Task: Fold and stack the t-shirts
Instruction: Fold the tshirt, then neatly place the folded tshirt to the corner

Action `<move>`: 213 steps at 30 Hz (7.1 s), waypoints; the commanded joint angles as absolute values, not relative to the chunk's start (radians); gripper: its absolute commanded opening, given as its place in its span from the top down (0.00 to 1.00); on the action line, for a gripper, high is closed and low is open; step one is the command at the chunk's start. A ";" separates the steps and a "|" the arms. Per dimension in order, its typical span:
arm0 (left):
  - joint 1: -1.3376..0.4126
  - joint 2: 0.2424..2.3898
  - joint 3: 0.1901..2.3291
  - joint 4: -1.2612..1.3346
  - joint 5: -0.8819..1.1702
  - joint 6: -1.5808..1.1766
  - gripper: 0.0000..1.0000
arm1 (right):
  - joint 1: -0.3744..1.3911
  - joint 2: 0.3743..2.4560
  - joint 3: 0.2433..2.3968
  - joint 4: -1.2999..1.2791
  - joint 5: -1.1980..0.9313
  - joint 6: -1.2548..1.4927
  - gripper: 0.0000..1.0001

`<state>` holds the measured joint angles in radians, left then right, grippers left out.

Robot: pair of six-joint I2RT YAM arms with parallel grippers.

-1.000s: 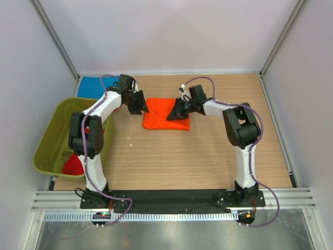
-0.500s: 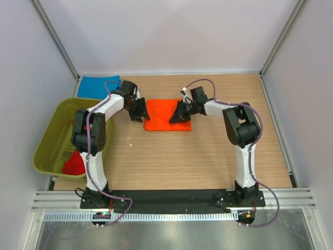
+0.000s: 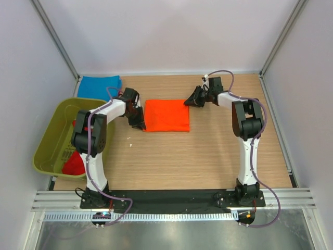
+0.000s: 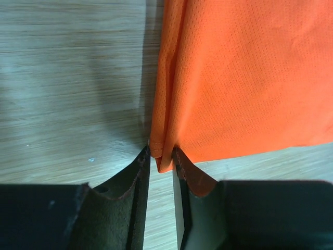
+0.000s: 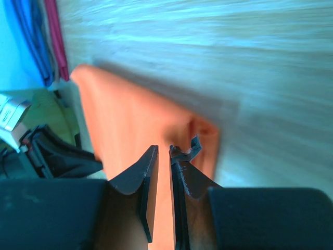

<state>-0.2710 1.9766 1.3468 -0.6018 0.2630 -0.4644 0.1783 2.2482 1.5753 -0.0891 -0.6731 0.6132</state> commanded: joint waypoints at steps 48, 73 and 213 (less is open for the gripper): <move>-0.189 2.313 1.781 -0.548 0.479 -0.498 0.52 | 0.155 1.635 1.140 -0.017 -0.572 0.606 0.65; -0.390 2.269 2.109 -0.958 -0.030 -0.531 1.00 | 0.153 1.568 1.109 -0.057 -0.555 0.581 0.65; -0.114 1.726 1.741 -1.098 -0.279 -0.305 0.45 | 0.121 1.384 1.086 -0.230 -0.505 0.526 0.16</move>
